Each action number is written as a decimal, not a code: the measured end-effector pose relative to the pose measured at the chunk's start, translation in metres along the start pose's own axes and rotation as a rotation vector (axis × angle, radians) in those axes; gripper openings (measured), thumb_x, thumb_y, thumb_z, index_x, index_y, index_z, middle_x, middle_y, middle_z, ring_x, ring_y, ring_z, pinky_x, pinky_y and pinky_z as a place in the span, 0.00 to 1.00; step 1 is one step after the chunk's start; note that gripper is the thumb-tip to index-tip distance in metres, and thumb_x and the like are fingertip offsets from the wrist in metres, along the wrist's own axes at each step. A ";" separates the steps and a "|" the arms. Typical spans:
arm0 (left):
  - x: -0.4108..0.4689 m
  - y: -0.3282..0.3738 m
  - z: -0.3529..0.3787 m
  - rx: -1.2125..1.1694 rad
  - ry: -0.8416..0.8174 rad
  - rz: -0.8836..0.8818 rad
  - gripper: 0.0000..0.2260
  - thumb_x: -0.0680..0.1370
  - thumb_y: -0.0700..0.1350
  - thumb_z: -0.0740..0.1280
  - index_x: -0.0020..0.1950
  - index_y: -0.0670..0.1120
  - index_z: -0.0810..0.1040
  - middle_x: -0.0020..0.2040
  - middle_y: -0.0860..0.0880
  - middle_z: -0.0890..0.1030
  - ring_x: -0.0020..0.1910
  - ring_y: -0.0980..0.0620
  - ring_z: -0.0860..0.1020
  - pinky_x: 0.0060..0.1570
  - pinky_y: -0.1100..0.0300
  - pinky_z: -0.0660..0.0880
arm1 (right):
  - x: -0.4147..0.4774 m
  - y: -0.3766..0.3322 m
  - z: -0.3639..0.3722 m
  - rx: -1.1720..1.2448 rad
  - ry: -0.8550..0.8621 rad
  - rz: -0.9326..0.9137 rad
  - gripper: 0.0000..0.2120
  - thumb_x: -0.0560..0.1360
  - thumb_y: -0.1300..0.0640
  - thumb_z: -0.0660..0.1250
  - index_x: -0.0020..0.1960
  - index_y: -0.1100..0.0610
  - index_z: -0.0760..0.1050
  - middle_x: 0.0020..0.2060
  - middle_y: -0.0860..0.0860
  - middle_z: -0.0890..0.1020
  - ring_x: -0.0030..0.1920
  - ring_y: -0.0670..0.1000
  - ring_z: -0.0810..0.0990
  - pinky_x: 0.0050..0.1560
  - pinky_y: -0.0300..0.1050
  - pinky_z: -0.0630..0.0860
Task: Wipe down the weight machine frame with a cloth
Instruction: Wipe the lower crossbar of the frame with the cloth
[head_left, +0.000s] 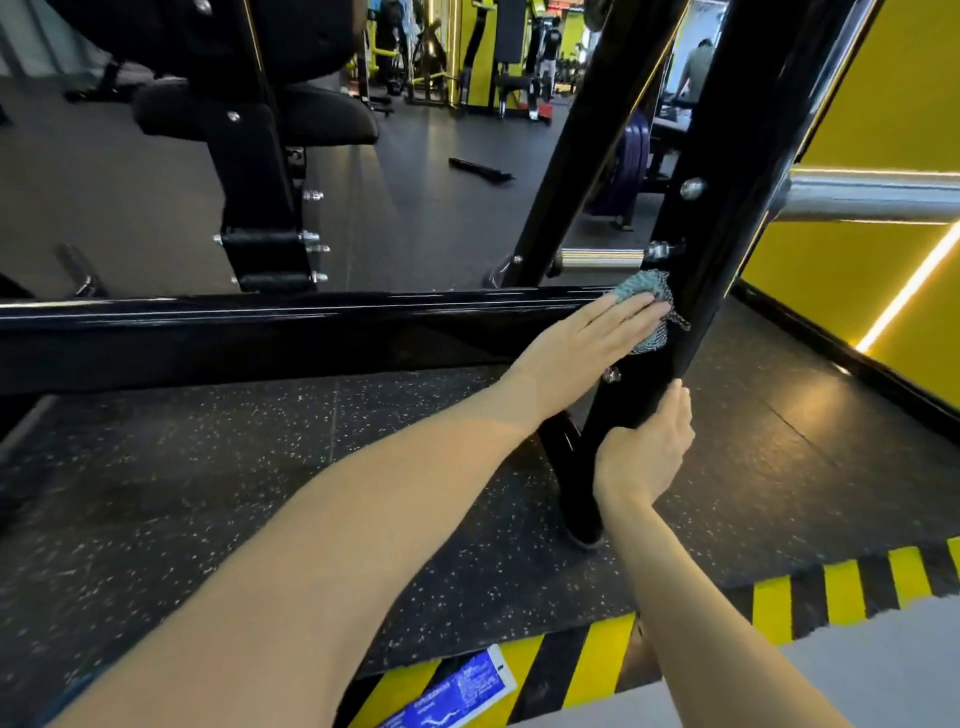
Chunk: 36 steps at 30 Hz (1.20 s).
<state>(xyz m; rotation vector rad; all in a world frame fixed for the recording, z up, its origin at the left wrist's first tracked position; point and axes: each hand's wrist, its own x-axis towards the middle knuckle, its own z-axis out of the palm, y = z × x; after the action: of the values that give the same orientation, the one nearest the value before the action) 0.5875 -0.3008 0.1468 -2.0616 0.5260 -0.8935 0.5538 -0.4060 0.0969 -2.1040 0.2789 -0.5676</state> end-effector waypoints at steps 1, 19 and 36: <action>-0.004 -0.002 0.001 0.013 0.004 0.016 0.29 0.81 0.42 0.54 0.78 0.42 0.44 0.79 0.46 0.47 0.78 0.47 0.48 0.75 0.51 0.47 | -0.005 -0.005 0.004 0.000 -0.015 -0.006 0.36 0.73 0.75 0.57 0.78 0.57 0.53 0.77 0.52 0.57 0.75 0.54 0.56 0.72 0.51 0.58; -0.255 -0.106 0.002 0.042 -0.081 -0.448 0.35 0.82 0.57 0.54 0.76 0.33 0.48 0.74 0.34 0.57 0.74 0.38 0.58 0.74 0.45 0.53 | -0.127 -0.094 0.087 -0.097 -0.085 -0.285 0.44 0.68 0.74 0.64 0.77 0.68 0.42 0.76 0.65 0.44 0.76 0.62 0.53 0.73 0.49 0.55; -0.292 -0.156 -0.023 0.443 -0.564 0.528 0.23 0.81 0.39 0.53 0.75 0.38 0.52 0.73 0.39 0.31 0.70 0.44 0.29 0.70 0.46 0.36 | -0.118 -0.112 0.085 0.238 -0.414 0.144 0.30 0.76 0.71 0.56 0.77 0.62 0.54 0.73 0.58 0.65 0.72 0.59 0.62 0.67 0.47 0.64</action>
<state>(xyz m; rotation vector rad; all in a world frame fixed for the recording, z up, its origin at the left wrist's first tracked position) 0.3851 -0.0381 0.1634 -1.5526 0.4707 -0.0849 0.4916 -0.2339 0.1144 -1.8974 0.1168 -0.0681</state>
